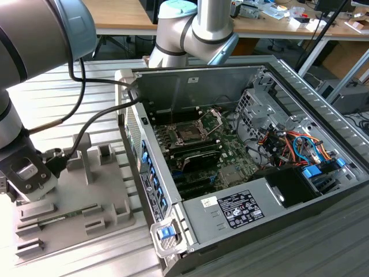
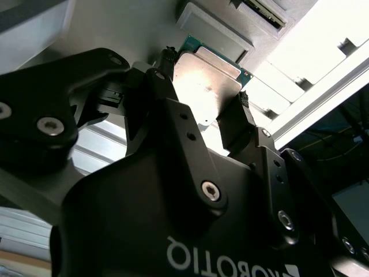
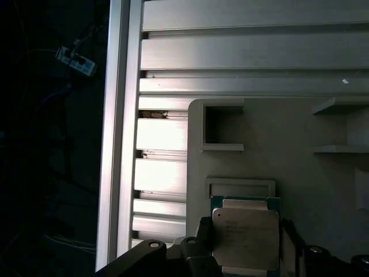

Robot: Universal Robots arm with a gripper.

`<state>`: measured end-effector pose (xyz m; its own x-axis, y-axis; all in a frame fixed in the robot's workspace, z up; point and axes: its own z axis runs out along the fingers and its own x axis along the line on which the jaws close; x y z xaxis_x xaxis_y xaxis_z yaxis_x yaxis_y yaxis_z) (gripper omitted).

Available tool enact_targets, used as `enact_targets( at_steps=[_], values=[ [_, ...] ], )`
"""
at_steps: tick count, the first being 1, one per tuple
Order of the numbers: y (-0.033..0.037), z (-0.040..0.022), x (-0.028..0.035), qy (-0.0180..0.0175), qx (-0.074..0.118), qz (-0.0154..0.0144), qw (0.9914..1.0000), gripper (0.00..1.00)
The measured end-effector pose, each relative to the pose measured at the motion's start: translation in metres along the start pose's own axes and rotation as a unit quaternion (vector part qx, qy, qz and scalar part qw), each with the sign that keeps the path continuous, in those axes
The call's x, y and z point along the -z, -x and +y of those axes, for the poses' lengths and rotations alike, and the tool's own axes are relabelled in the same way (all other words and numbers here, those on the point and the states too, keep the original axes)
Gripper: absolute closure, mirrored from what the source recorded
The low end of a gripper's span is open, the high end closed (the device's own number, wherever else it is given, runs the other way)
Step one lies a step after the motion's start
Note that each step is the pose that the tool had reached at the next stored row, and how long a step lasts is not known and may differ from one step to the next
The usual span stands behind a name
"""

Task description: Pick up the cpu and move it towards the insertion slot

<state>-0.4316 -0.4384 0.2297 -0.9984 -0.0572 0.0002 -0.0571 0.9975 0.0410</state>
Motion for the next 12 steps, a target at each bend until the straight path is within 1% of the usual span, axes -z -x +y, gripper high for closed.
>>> enact_targets(
  at_steps=[12],
  values=[
    [0.0000,0.0002,0.0054,0.0000,0.000,0.0001,1.00000,0.45]
  ],
)
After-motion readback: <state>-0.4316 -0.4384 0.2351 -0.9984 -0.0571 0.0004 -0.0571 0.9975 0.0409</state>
